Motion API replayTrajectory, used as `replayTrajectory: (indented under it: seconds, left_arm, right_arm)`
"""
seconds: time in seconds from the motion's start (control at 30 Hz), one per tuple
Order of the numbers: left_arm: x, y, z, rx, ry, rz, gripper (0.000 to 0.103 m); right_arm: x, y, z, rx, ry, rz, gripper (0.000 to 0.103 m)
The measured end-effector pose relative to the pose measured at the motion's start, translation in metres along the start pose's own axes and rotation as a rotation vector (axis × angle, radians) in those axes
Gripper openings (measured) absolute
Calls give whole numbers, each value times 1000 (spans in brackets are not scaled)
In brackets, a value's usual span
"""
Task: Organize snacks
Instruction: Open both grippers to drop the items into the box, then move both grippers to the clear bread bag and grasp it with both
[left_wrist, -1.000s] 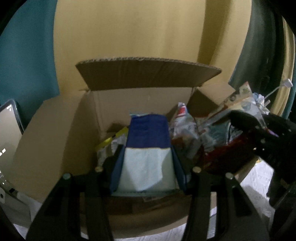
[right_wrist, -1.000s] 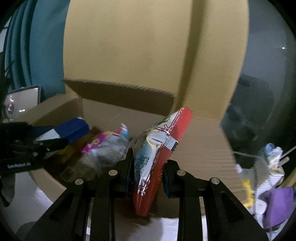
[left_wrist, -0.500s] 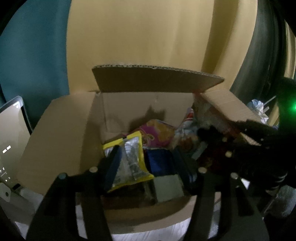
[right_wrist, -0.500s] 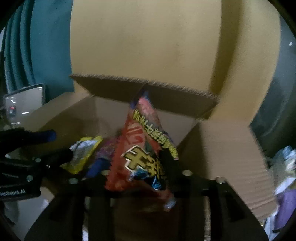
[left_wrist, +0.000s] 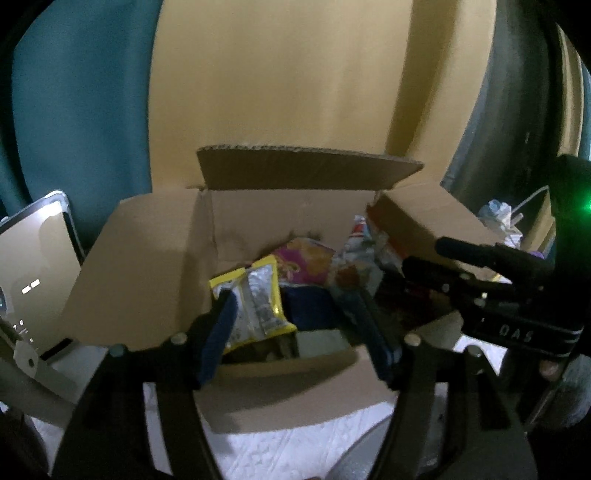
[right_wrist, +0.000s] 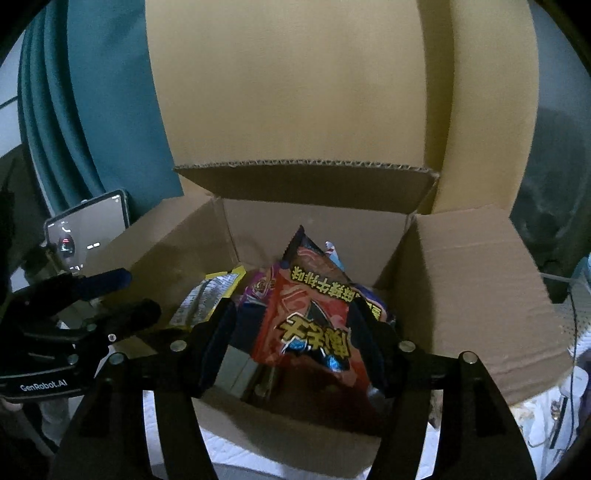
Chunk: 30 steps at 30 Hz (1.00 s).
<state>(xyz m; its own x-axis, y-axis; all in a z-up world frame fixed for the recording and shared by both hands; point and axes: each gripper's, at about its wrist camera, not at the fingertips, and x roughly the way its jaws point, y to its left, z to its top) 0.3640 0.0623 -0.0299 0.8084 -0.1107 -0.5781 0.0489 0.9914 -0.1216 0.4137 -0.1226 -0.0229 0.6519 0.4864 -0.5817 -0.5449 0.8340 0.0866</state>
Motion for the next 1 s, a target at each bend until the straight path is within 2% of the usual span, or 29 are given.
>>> replayTrajectory:
  seconds: [0.57,1.0]
  left_arm:
    - [-57,-40,-32,30,-13,-52,70]
    - [-63,-76,-69,42,45,-78,71]
  right_arm:
    - [-79,6,-28,-2,-43,-25,66]
    - [-107,-7,-74,27,-22,-40,66]
